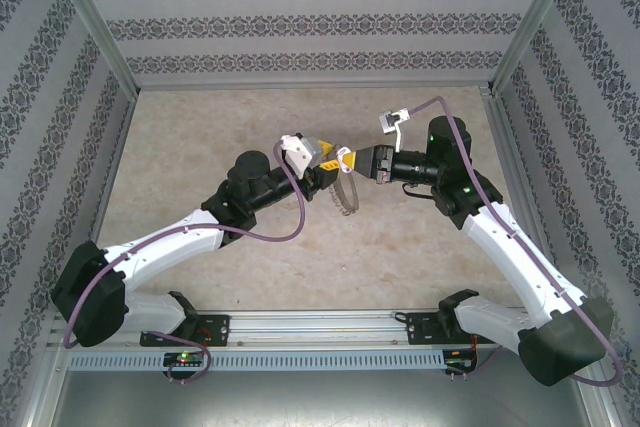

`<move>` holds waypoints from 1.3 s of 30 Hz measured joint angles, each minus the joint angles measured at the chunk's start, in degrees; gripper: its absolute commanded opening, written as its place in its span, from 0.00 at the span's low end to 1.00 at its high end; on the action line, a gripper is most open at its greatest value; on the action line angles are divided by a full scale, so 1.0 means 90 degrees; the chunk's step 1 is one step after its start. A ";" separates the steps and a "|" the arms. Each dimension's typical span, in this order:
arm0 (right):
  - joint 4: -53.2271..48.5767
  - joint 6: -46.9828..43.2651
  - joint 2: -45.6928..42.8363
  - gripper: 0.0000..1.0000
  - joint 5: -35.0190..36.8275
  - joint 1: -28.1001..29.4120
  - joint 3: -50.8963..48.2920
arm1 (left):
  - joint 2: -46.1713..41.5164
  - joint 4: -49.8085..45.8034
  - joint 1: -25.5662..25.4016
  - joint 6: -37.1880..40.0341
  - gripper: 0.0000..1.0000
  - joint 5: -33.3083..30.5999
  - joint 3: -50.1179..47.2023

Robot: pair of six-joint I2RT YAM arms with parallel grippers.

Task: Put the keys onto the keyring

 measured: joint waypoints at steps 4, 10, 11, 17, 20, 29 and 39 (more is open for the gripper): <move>0.0005 -0.0022 -0.0002 0.00 0.0012 -0.0002 0.0002 | 0.0034 0.0102 0.0000 -0.0019 0.41 -0.0051 -0.0015; 0.0002 -0.0090 -0.0002 0.00 0.0097 0.0007 0.0002 | 0.0102 0.0238 -0.0005 -0.0041 0.27 -0.0070 -0.0019; 0.0005 -0.0097 -0.0002 0.00 0.0097 0.0010 0.0005 | 0.0104 0.0260 -0.0005 -0.0046 0.24 -0.0070 -0.0019; 0.0002 -0.0117 -0.0005 0.00 0.0100 0.0039 0.0005 | 0.0112 0.0386 -0.0007 -0.0044 0.13 -0.0087 -0.0019; -0.0005 -0.0117 -0.0010 0.00 0.0097 0.0039 0.0005 | 0.0112 0.0396 -0.0007 -0.0041 0.08 -0.0066 -0.0019; -0.0061 -0.0163 -0.0019 0.00 0.0121 0.0039 0.0007 | 0.0112 0.0406 -0.0007 -0.0039 0.00 -0.0039 -0.0019; -0.0146 -0.0163 -0.0078 0.00 0.0143 -0.0010 0.0019 | 0.0109 0.0357 -0.0007 -0.0034 0.00 0.0104 -0.0019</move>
